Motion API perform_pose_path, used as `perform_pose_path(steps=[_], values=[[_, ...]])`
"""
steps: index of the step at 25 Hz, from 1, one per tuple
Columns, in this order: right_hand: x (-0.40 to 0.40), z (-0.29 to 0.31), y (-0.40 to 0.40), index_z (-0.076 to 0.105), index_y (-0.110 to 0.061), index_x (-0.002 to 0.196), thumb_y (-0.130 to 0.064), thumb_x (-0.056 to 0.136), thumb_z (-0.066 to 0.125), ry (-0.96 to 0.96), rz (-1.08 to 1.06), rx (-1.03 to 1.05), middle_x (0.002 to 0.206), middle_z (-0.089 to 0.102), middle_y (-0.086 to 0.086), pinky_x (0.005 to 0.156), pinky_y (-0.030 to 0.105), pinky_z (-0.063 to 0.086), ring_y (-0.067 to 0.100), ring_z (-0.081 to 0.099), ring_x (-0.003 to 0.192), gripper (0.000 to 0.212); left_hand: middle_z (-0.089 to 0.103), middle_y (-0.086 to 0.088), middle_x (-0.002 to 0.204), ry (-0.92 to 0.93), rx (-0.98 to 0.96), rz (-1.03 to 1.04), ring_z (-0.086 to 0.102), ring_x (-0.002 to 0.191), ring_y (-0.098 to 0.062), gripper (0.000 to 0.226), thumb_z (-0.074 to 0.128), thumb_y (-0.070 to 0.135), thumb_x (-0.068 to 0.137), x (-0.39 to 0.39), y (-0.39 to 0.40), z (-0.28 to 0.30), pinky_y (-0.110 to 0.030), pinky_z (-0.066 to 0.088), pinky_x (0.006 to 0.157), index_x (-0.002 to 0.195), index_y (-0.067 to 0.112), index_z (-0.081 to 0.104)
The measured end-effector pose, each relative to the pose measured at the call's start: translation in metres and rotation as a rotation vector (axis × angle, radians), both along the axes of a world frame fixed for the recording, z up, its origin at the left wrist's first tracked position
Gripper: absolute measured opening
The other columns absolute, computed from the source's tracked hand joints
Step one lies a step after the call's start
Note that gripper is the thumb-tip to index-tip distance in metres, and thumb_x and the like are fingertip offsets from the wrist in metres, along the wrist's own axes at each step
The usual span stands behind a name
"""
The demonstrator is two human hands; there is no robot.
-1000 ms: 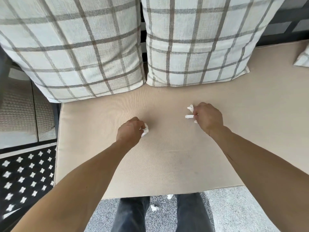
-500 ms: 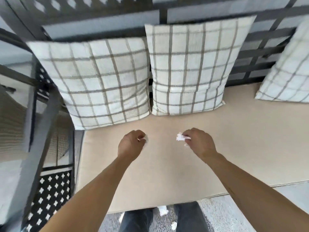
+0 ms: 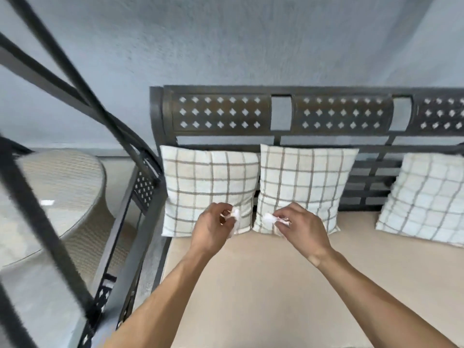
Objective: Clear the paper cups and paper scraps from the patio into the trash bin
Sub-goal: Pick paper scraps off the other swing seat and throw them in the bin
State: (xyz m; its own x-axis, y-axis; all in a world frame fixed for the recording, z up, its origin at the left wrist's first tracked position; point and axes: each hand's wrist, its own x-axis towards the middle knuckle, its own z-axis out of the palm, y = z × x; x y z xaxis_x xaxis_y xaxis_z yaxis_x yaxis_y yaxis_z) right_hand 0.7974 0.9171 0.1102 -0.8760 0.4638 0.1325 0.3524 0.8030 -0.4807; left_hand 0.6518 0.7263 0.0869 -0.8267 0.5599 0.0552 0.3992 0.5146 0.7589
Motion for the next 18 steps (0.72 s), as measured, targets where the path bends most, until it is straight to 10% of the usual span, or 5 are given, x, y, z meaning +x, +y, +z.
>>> perform_pose_path(steps=[6, 18], values=[[0.019, 0.052, -0.018, 0.069, -0.034, 0.092, -0.025, 0.081, 0.069, 0.135, 0.175, 0.109, 0.098, 0.062, -0.022, 0.063, 0.015, 0.042, 0.003, 0.062, 0.078, 0.015, 0.06, 0.013, 0.092, 0.073, 0.098, 0.16, 0.06, 0.075, 0.0, 0.012, 0.066, 0.029, 0.085, 0.057, -0.047, 0.05, -0.032, 0.052, 0.074, 0.098, 0.031, 0.065], [0.099, 0.077, -0.066, 0.069, -0.032, 0.089, -0.021, 0.076, 0.073, 0.31, 0.504, 0.017, 0.094, 0.064, -0.018, 0.063, 0.031, 0.053, 0.006, 0.064, 0.08, 0.017, 0.059, 0.012, 0.092, 0.299, 0.002, 0.46, 0.056, 0.073, 0.001, 0.017, 0.068, 0.015, 0.083, 0.223, -0.122, 0.094, -0.018, 0.045, 0.068, 0.098, 0.022, 0.069]])
